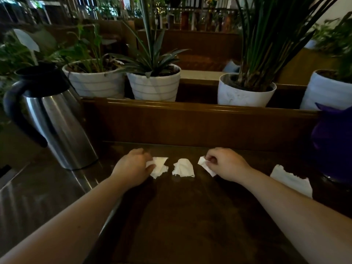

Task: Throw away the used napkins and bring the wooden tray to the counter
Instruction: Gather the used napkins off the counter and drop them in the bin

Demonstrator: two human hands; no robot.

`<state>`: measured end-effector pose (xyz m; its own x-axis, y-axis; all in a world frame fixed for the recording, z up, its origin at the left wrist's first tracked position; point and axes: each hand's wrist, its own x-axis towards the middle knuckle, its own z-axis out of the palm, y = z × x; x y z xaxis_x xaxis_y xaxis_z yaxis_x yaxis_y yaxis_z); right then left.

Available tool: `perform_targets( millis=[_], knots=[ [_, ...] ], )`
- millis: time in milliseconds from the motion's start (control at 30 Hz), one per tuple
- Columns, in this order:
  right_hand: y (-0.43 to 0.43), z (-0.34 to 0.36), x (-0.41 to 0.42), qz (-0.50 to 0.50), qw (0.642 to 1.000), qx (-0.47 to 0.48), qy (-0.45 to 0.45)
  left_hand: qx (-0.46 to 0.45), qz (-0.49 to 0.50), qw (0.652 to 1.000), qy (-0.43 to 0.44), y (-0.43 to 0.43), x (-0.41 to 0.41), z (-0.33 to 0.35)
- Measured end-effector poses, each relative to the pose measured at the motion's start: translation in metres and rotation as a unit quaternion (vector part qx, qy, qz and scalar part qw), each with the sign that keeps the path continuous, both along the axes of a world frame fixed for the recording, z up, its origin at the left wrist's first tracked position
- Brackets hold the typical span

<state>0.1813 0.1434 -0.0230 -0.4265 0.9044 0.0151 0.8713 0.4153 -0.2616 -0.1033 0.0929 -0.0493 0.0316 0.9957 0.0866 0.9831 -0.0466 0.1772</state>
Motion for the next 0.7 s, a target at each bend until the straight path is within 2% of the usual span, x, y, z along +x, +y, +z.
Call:
perform_targets(
  millis=[100,267,500,700],
  knots=[
    [-0.006,0.012,-0.009,0.02,0.999,0.024,0.035,0.012,-0.005,1.0,0.019,-0.004,-0.002,-0.014],
    [-0.006,0.017,-0.035,0.044,0.996,0.052,0.058,0.067,-0.009,0.997,-0.027,-0.016,0.0,-0.018],
    [-0.004,-0.005,-0.062,0.05,0.998,0.028,-0.007,0.143,-0.031,0.989,-0.011,-0.031,0.001,-0.022],
    [-0.01,-0.015,-0.065,0.049,0.998,0.013,-0.048,0.159,-0.059,0.984,-0.056,-0.032,0.004,-0.016]
  ],
)
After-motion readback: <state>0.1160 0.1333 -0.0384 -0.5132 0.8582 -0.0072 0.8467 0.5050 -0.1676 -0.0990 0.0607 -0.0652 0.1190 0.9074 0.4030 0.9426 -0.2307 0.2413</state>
